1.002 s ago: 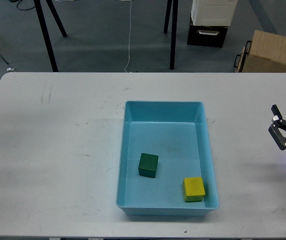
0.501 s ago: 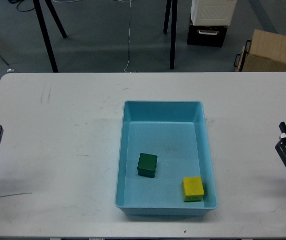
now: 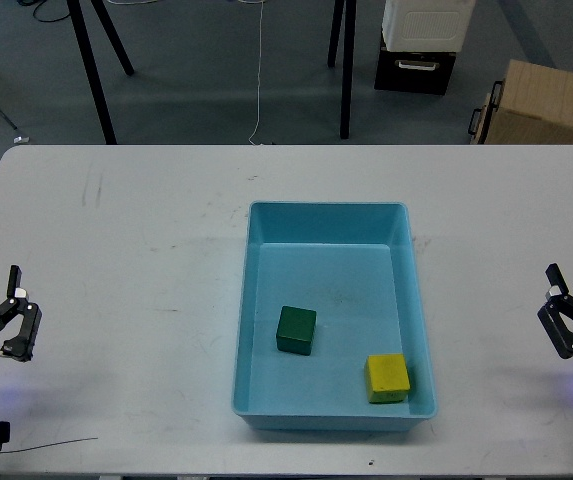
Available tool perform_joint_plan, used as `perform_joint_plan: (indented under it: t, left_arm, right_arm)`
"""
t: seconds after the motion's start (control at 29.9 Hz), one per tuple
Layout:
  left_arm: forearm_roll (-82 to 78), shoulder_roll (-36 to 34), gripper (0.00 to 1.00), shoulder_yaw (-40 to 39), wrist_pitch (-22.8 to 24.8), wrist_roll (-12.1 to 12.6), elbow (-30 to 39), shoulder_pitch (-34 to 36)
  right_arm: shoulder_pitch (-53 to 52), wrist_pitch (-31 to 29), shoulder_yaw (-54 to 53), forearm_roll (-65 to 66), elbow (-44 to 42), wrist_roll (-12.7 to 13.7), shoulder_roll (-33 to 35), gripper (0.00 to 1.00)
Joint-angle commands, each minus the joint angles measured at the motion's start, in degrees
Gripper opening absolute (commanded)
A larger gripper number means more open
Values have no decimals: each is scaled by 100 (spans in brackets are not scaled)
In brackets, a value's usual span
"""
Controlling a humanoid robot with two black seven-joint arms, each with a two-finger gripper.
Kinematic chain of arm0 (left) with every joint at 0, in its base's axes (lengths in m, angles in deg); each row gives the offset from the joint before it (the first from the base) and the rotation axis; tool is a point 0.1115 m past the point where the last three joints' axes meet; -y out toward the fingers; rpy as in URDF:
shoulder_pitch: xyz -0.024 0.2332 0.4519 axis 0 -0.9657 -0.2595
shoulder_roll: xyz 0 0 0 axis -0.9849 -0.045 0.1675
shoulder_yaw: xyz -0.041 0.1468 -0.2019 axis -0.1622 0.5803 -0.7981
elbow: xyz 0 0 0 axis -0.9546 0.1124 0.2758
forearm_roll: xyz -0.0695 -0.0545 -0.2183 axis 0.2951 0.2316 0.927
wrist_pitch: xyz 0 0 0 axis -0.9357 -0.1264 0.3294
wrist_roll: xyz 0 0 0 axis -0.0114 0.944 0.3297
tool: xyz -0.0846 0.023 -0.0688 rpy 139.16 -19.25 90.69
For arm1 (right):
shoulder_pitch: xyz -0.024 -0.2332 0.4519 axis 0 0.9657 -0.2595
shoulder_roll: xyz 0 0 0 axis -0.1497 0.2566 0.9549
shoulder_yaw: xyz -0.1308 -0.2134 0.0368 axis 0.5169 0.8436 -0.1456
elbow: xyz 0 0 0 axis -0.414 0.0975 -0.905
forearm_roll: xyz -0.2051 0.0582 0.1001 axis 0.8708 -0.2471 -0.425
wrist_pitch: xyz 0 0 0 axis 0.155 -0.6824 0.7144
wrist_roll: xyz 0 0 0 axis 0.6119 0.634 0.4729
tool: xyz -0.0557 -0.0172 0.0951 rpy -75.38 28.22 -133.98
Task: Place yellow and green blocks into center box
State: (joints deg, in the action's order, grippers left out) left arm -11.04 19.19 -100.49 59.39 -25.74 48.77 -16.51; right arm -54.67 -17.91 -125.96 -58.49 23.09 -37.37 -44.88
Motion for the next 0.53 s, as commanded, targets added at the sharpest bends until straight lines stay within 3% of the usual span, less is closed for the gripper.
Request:
perform_joint_plan:
  t: [0.0, 0.5]
  left_arm:
    - [-16, 10, 100, 316, 0, -10, 2, -13]
    - [-25, -16, 100, 510, 0, -18, 2, -5]
  right_arm:
    - [9, 0, 4, 25, 12, 2, -6, 100]
    - [62, 0, -93, 33, -14, -15, -86, 100]
